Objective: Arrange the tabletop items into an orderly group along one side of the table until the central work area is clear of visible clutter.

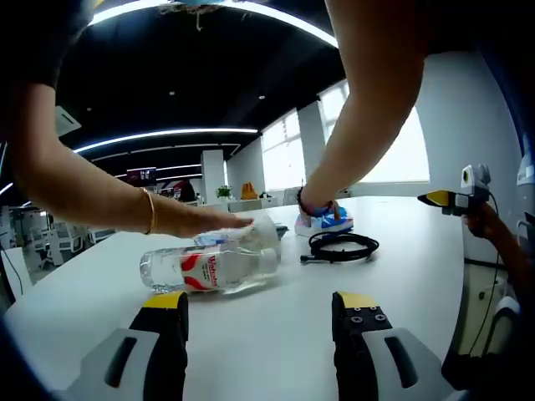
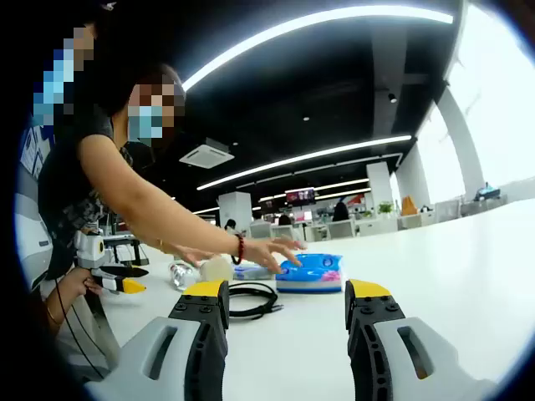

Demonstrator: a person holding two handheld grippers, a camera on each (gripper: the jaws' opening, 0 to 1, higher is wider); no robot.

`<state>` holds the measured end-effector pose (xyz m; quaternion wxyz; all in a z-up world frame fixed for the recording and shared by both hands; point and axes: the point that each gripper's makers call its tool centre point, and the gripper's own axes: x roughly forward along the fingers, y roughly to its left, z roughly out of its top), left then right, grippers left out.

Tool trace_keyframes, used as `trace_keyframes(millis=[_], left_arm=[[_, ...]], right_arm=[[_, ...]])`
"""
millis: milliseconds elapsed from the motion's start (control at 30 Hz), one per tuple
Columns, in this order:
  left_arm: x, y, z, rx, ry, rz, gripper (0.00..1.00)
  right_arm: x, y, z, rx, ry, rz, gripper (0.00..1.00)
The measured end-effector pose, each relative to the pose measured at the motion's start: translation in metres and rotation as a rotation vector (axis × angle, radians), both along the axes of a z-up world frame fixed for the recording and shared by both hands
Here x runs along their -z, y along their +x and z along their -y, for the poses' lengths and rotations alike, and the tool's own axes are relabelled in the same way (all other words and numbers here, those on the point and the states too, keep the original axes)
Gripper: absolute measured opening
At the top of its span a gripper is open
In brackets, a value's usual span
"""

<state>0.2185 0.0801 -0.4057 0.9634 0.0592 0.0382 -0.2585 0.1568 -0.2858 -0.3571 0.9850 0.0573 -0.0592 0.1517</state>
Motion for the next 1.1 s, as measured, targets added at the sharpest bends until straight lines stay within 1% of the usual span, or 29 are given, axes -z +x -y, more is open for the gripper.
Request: trace_keyframes(millis=[467, 700, 1100], left_arm=[[0.0002, -0.0018, 0.0014, 0.006, -0.007, 0.002, 0.69], [0.0022, -0.0021, 0.0, 0.002, -0.003, -0.005, 0.69], [0.0021, -0.0001, -0.0019, -0.001, -0.009, -0.006, 0.69]], right_arm=[[0.0, -0.0032, -0.0001, 0.002, -0.001, 0.001, 0.54], [0.0017, -0.0024, -0.0019, -0.003, 0.0, -0.004, 0.54], [-0.001, 0.0006, -0.007, -0.013, -0.012, -0.005, 0.53]])
